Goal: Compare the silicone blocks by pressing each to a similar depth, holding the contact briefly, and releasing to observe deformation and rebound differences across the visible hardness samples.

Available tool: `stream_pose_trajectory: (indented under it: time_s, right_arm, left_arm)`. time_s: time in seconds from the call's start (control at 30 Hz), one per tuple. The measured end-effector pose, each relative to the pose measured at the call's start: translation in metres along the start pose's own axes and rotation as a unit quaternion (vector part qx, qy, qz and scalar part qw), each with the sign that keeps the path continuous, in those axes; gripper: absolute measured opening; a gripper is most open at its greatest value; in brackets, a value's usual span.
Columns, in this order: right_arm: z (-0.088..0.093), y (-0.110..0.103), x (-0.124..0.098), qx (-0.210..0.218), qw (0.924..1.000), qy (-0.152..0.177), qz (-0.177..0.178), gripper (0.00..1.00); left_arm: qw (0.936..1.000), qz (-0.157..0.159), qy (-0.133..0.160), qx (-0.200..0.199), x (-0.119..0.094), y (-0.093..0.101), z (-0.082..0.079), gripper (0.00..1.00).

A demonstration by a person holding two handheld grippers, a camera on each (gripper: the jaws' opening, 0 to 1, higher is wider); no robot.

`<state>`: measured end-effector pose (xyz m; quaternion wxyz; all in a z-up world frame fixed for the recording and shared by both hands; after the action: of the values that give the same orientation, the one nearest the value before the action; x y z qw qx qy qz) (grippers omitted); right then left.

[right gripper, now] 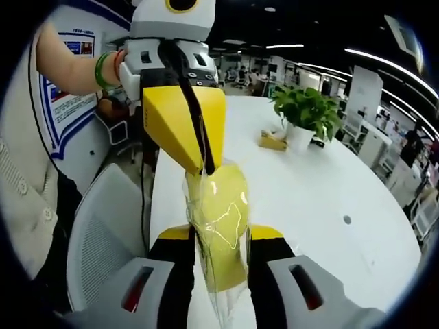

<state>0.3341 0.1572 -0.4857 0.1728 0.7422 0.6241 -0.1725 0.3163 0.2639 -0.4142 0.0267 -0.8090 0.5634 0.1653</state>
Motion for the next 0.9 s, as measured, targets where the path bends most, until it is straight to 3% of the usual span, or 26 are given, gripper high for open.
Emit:
stream_pose_trajectory:
  time_s: [0.6,0.9]
  right_arm:
    - [0.005,-0.003,0.001,0.003,0.9999,-0.008,-0.010,0.36]
    - [0.012,-0.008,-0.011,0.032,0.9994,0.000,0.014,0.43]
  left_arm:
    - [1.0000,-0.003,0.000,-0.007,0.000,-0.002,0.003,0.00]
    - [0.9998,-0.012,0.000,-0.018,-0.003,-0.004,0.009,0.00]
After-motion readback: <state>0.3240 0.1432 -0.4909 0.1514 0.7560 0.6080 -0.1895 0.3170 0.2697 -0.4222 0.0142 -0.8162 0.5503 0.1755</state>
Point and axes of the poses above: the point that each gripper's makers call its tool centre point, and the gripper's own axes: x roughly forward along the fingers, y roughly to its right, z roughly out of its underside, the point moved 8 cm from there along -x, roughly backward along the fingers, and after that the axes turned 8 degrees about y, right-handed, at the moved point
